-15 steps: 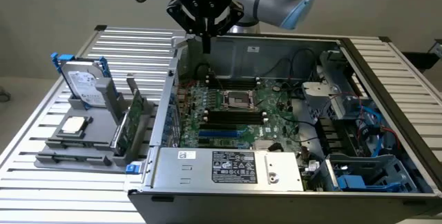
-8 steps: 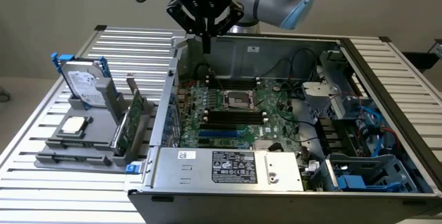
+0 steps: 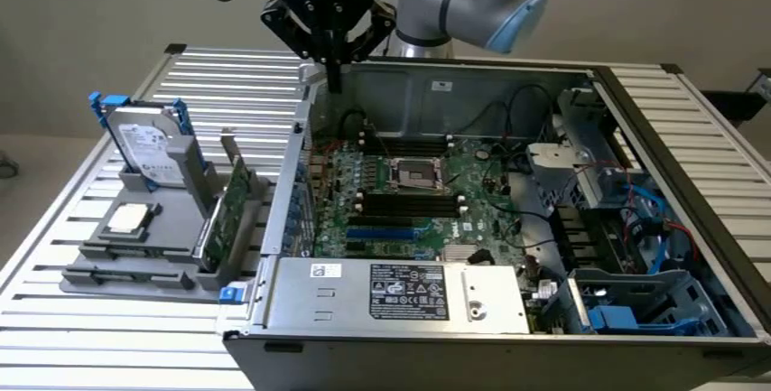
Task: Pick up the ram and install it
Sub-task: 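Reach for the ram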
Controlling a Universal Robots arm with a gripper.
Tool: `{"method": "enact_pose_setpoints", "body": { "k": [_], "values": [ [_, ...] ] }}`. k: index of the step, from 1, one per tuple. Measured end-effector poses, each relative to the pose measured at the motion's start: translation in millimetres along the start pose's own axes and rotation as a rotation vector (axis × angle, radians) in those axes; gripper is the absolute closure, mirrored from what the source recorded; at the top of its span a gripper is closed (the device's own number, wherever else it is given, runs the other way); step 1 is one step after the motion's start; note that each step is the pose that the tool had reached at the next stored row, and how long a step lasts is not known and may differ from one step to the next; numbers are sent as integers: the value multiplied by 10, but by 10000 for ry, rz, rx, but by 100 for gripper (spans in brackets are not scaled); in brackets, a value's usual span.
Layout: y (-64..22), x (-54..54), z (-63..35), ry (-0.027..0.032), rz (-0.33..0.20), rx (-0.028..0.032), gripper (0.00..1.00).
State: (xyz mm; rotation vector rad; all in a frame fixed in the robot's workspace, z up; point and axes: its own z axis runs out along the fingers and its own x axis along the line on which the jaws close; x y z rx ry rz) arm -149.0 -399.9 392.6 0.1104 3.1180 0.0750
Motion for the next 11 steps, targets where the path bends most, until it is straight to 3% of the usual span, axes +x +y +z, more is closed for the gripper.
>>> {"method": "enact_pose_setpoints", "body": {
  "k": [11],
  "values": [
    [-54,494,-11,0,0,1,89]
  ]
}}
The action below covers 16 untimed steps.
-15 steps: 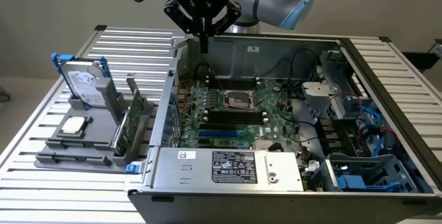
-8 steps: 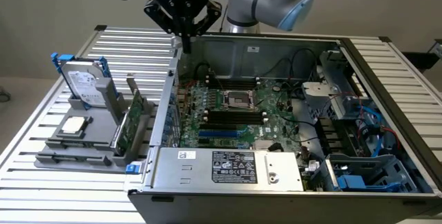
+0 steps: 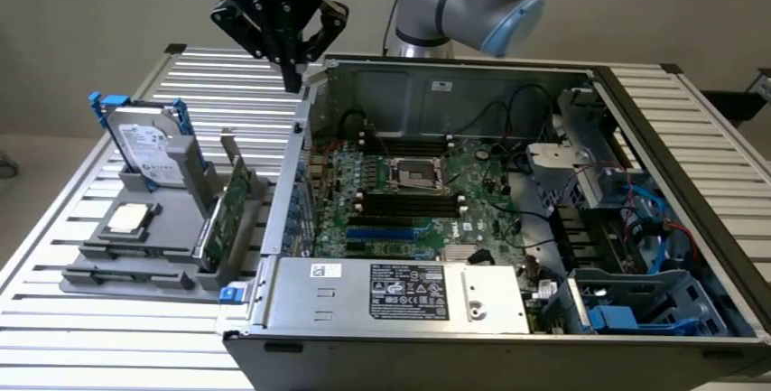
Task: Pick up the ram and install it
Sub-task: 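Reach for the ram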
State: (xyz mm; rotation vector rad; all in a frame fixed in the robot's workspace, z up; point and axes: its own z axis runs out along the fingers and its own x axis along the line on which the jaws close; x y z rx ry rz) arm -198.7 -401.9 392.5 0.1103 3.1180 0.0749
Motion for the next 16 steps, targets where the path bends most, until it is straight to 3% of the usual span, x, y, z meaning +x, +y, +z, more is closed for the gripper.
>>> {"method": "enact_pose_setpoints", "body": {
  "k": [16],
  "values": [
    [-153,721,11,-2,0,22,89]
  ]
}}
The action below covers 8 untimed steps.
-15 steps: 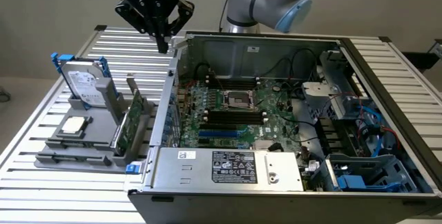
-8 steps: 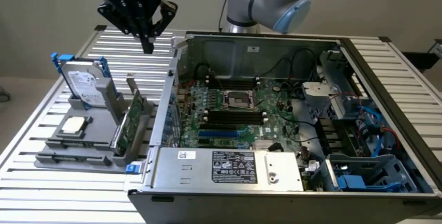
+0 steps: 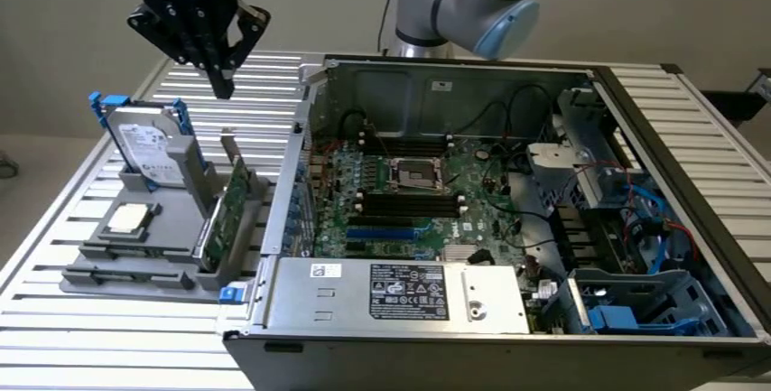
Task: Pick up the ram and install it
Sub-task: 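Reach for the ram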
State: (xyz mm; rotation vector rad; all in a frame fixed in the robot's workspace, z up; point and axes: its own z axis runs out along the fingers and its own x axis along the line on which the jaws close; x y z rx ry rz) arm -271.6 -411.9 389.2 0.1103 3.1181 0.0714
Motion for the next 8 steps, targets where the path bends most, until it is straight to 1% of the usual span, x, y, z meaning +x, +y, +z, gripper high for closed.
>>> {"method": "enact_pose_setpoints", "body": {
  "k": [5,8],
  "values": [
    [-67,210,14,0,0,4,89],
    [-131,296,27,4,-1,4,89]
  ]
}}
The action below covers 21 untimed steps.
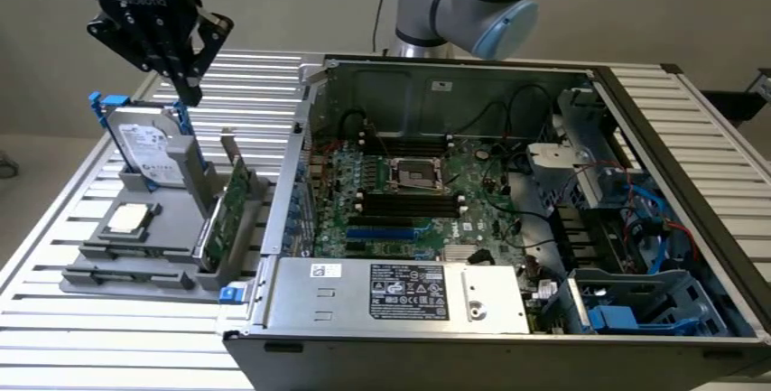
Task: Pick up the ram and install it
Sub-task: 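Reach for the ram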
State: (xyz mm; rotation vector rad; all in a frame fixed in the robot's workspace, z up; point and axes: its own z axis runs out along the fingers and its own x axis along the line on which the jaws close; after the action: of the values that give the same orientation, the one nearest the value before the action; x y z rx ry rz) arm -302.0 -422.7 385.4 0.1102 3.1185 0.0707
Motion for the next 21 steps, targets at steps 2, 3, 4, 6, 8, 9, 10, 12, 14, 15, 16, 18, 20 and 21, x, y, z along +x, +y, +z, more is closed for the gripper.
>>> {"method": "enact_pose_setpoints", "body": {
  "k": [2,3,4,6,8,9,10,12,14,15,16,18,20,21],
  "values": [
    [-51,46,9,6,2,0,89],
    [-77,67,14,9,2,0,89],
    [-103,90,19,11,2,1,89],
    [-155,136,29,14,2,0,89],
    [-209,184,40,17,2,1,89],
    [-235,208,45,18,3,1,89],
    [-260,231,51,19,3,1,89],
    [-310,279,63,23,3,1,89],
    [-358,328,77,27,3,2,89],
    [-381,353,84,29,2,2,89],
    [-405,382,92,32,3,2,89],
    [-449,433,107,36,3,2,89],
    [-494,488,124,44,4,3,89],
    [-515,515,132,47,3,3,89]
  ]
}}
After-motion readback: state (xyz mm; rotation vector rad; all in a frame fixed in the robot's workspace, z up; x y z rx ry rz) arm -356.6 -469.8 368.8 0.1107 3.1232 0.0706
